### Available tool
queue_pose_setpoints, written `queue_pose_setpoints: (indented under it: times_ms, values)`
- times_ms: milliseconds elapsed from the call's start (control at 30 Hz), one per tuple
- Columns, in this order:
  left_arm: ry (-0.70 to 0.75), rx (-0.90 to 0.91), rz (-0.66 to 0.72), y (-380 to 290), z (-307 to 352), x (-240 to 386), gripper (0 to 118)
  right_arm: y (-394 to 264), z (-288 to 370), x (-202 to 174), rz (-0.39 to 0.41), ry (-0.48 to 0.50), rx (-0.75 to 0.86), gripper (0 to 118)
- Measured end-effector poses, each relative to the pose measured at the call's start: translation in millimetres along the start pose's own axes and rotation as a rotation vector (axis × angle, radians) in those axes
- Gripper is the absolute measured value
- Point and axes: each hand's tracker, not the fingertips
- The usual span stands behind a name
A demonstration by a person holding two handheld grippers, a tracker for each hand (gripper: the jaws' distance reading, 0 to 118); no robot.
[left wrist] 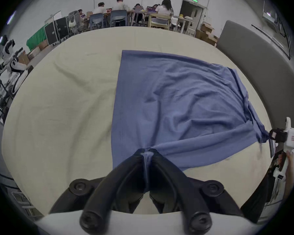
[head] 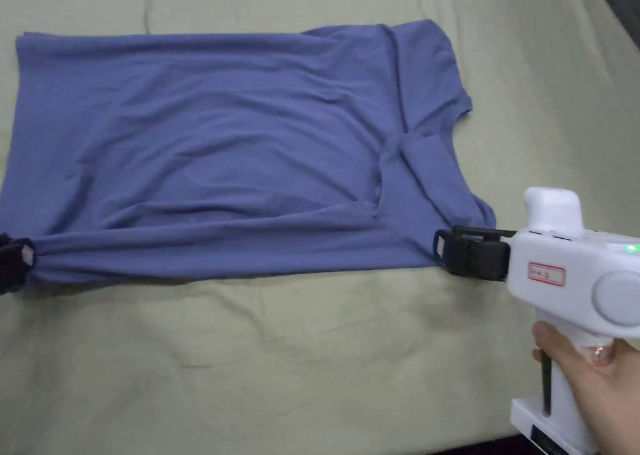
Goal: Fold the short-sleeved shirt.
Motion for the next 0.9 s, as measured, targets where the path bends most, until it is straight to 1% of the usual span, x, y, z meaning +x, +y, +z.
queue_pose_setpoints:
  times_ms: [33,67,100,133,167,200,233,267,300,333,400,467,567,600,667,733,833,900]
  values:
    - [0.000,-0.004,0.002,0.5,-2.0,0.2,2,6.9,-10.5,17.9,0.001,-0.027,-0.041,118]
    - [0.003,-0.009,0.002,0.9,-1.6,3.6,2,7.8,-22.8,22.1,0.012,-0.066,-0.062,115]
    - [0.006,-0.013,0.000,0.1,-3.0,4.6,2,6.7,-32.6,24.5,0.023,-0.083,-0.077,98]
    - [0.008,-0.017,-0.002,-0.6,-4.5,5.6,2,5.8,-41.2,27.0,0.026,-0.081,-0.097,87]
    - [0.011,-0.020,-0.003,-1.7,-6.3,6.3,2,4.9,-45.0,25.8,0.036,-0.059,-0.113,72]
    - [0.010,-0.024,-0.001,-2.0,-7.7,6.3,2,2.9,-49.2,26.7,0.027,-0.031,-0.121,56]
    - [-0.001,-0.029,0.008,-2.7,-8.8,7.0,2,-0.1,-42.5,23.1,-0.028,-0.004,-0.066,29]
    - [0.005,-0.030,0.009,-3.6,-8.6,9.6,2,-0.4,-34.1,18.6,0.017,-0.027,-0.037,24]
    - [0.010,-0.029,0.010,-3.6,-7.6,11.3,2,-1.7,-26.9,13.2,0.042,0.002,-0.012,15]
    - [0.012,-0.026,0.012,-2.4,-6.4,10.2,2,-3.1,-20.8,9.2,0.023,-0.016,0.004,15]
    - [0.012,-0.005,0.016,3.1,2.3,13.7,2,-1.0,-9.5,5.6,0.033,-0.006,0.037,14]
    - [-0.001,0.038,0.022,17.1,17.3,14.9,2,8.9,2.4,9.7,0.008,0.019,0.069,14]
    - [-0.021,0.091,0.041,52.2,25.6,14.4,2,36.9,12.1,4.0,0.005,0.034,0.093,14]
    - [-0.023,0.110,0.028,65.4,24.3,12.6,2,48.4,12.0,2.5,0.002,0.041,0.105,14]
    - [0.031,0.103,-0.013,98.5,9.9,14.0,2,79.2,6.7,-2.2,-0.010,0.060,0.127,14]
    - [0.061,0.103,-0.042,127.2,-11.0,12.2,2,111.6,-6.6,-9.9,-0.011,0.060,0.127,14]
    - [0.081,0.063,-0.022,164.8,-59.4,7.8,2,157.5,-45.4,-17.2,-0.010,0.069,0.102,14]
    - [0.098,0.019,-0.004,178.1,-94.0,3.3,2,180.1,-78.4,-23.4,-0.003,0.046,0.048,14]
